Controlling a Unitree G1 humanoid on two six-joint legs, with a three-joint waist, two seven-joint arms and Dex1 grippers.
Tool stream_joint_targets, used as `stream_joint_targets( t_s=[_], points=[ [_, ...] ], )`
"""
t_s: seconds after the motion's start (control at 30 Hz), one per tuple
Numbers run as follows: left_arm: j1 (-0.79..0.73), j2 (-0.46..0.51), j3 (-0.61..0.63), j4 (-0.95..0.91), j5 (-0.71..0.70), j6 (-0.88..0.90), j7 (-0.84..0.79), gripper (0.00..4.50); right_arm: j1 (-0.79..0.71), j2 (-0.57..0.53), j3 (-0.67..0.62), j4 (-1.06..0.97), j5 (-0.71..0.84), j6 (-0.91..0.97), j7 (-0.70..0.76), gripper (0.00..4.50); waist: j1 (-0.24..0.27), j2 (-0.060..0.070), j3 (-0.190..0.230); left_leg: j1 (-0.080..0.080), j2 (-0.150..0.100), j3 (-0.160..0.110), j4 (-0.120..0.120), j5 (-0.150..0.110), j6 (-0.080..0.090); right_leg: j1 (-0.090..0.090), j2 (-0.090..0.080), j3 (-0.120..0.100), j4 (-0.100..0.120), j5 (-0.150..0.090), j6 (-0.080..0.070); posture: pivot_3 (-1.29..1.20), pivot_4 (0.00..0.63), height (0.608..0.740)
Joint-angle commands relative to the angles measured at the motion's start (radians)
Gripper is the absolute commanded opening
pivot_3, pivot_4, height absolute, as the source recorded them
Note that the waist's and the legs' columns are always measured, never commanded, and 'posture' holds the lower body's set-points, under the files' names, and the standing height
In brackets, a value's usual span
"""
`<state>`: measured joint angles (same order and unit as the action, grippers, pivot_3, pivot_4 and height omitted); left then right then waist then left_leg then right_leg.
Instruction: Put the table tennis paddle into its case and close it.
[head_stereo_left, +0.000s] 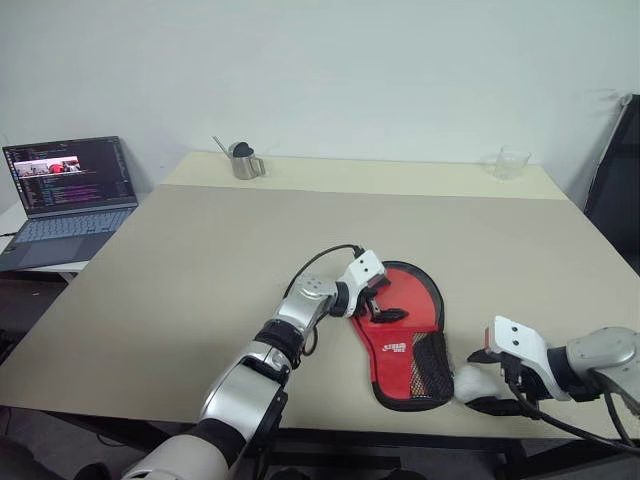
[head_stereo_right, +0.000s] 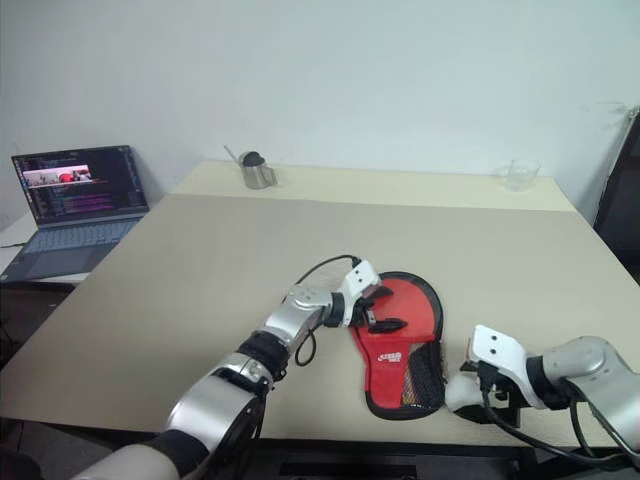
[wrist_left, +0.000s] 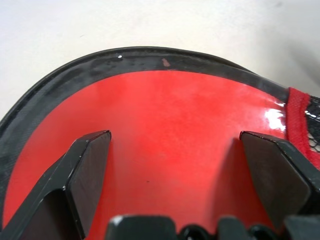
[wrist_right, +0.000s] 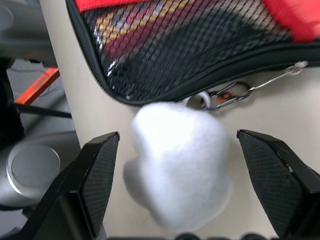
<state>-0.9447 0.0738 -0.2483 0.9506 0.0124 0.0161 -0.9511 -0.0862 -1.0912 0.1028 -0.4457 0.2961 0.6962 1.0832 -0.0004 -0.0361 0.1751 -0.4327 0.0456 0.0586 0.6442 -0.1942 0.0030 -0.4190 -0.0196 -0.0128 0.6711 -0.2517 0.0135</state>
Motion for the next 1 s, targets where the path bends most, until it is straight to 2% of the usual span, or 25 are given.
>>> stream_joint_targets(
  t_s=[0.03,0.1,0.17,0.43,0.53,0.6,1.0],
  points=[
    [0.023,-0.006,-0.018,-0.012,0.023,0.019,-0.012,4.5,0.002,-0.007,0.009,-0.013,-0.011,-0.015,0.005,4.13,0.0,0.0,0.0,0.0,0.0,0.0,0.0,0.0,0.0,0.0,0.0,0.0,0.0,0.0,0.0,0.0,0.15,0.74],
    [0.024,-0.006,-0.017,-0.016,0.024,0.023,-0.011,4.5,-0.003,-0.004,0.019,-0.009,-0.014,-0.012,0.004,4.13,0.0,0.0,0.0,0.0,0.0,0.0,0.0,0.0,0.0,0.0,0.0,0.0,0.0,0.0,0.0,0.0,0.15,0.74],
    [0.025,-0.006,-0.018,-0.019,0.026,0.026,-0.012,4.5,-0.009,-0.001,0.03,-0.001,-0.021,-0.012,0.0,3.75,0.0,0.0,0.0,0.0,0.0,0.0,0.001,0.0,0.0,0.0,0.0,0.0,0.0,0.0,0.0,0.0,0.15,0.74],
    [0.025,-0.016,-0.019,-0.018,0.031,0.032,-0.001,4.5,-0.013,-0.003,0.028,0.004,-0.022,-0.01,0.001,1.08,0.0,0.0,0.0,0.0,0.0,0.0,0.0,0.0,0.0,0.0,0.0,0.0,0.0,0.0,0.0,0.0,0.15,0.74],
    [0.026,-0.021,-0.022,-0.011,0.038,0.04,0.011,4.5,-0.001,-0.024,-0.002,0.004,-0.014,-0.015,0.012,0.44,0.0,0.0,0.0,0.0,0.0,0.0,0.001,0.0,0.0,0.001,0.0,0.0,0.0,0.0,0.0,0.0,0.15,0.74],
    [0.026,-0.022,-0.026,-0.007,0.046,0.047,0.018,4.5,0.02,-0.046,-0.029,0.0,-0.008,-0.021,0.025,0.29,0.0,0.0,0.0,0.0,0.0,0.0,0.001,0.0,0.0,0.001,0.0,0.0,0.0,0.0,0.0,0.0,0.15,0.74],
    [0.022,-0.023,-0.037,0.024,0.085,0.081,0.064,4.5,0.208,-0.12,-0.101,-0.101,-0.01,-0.05,0.035,0.28,0.004,0.002,-0.003,0.003,0.0,-0.005,0.0,0.0,0.0,0.011,-0.001,-0.003,-0.009,0.0,0.0,0.0,0.15,0.74]
  ],
)
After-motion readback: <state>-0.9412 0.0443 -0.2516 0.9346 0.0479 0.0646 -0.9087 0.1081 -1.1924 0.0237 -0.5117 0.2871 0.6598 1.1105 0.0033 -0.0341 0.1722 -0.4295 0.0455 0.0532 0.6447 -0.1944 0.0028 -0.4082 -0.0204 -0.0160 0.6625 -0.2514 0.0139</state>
